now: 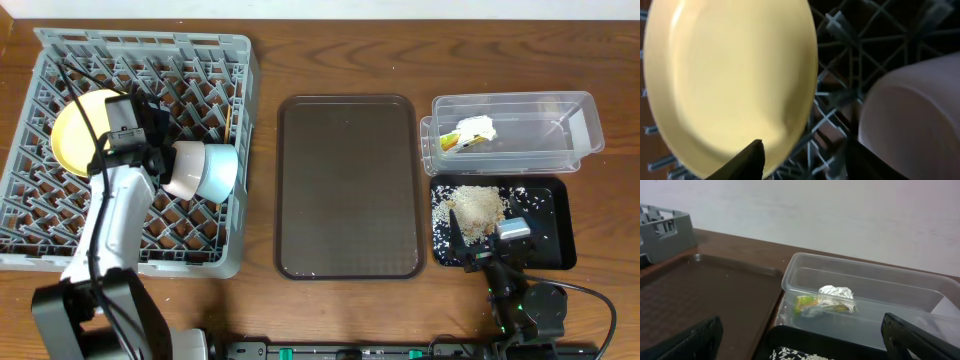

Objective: Sort waste into correct bins and load items into the dishwasher
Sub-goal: 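Lower the yellow plate edge-first into the rack slots, standing it upright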

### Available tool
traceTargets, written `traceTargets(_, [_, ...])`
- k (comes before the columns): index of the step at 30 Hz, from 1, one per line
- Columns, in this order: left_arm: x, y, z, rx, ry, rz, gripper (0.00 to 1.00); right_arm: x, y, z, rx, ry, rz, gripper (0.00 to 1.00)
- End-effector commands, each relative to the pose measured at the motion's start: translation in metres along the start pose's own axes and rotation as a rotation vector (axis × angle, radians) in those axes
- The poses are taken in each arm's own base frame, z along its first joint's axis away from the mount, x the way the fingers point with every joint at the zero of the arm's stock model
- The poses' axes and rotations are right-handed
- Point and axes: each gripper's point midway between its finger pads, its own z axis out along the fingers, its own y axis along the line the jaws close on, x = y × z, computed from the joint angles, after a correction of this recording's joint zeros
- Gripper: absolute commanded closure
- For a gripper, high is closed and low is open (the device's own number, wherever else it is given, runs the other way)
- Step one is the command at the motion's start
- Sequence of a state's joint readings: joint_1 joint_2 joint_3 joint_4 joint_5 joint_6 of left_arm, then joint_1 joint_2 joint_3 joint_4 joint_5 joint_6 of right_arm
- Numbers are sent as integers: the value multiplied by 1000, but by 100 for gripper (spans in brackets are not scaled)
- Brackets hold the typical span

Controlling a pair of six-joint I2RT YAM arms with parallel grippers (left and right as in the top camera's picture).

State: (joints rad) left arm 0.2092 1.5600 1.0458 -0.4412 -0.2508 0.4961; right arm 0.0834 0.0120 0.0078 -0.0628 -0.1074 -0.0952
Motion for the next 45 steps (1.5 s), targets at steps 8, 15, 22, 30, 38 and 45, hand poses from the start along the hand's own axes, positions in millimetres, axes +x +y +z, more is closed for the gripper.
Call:
traceTargets(8, [-2, 5, 9, -26, 14, 47, 73, 1, -2, 0, 8, 0, 1, 1])
traceTargets(15, [6, -1, 12, -5, 49, 24, 92, 1, -2, 0, 8, 0, 1, 1])
traceTargets(22, [-1, 2, -11, 12, -6, -86, 92, 1, -2, 0, 8, 0, 1, 1])
traceTargets(30, [-35, -10, -75, 196, -246, -187, 92, 1, -2, 0, 9, 0, 1, 1])
traceTargets(38, [-32, 5, -97, 132, -282, -194, 66, 1, -2, 0, 8, 0, 1, 1])
traceTargets(45, [3, 19, -48, -38, -49, -124, 55, 1, -2, 0, 8, 0, 1, 1])
